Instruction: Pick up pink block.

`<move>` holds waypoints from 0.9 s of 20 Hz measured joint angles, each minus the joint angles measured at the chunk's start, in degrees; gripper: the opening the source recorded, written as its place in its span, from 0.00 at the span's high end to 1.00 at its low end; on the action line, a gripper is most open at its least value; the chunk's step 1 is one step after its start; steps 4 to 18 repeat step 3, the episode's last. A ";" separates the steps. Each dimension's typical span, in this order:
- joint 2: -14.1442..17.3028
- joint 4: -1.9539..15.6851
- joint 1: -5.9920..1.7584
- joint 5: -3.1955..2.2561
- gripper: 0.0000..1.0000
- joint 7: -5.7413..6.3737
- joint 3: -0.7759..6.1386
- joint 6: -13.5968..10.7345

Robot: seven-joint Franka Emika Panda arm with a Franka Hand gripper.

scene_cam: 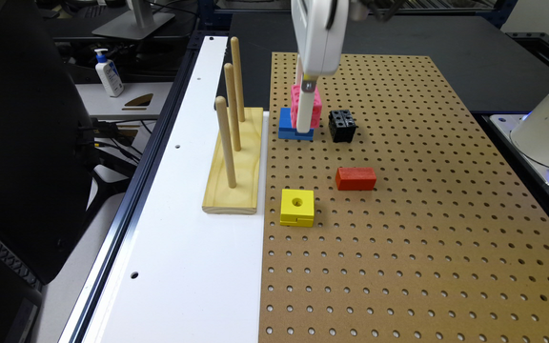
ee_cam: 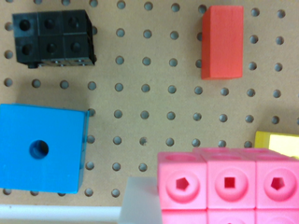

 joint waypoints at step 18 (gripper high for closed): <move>-0.55 0.16 0.00 0.00 1.00 0.01 0.00 -0.24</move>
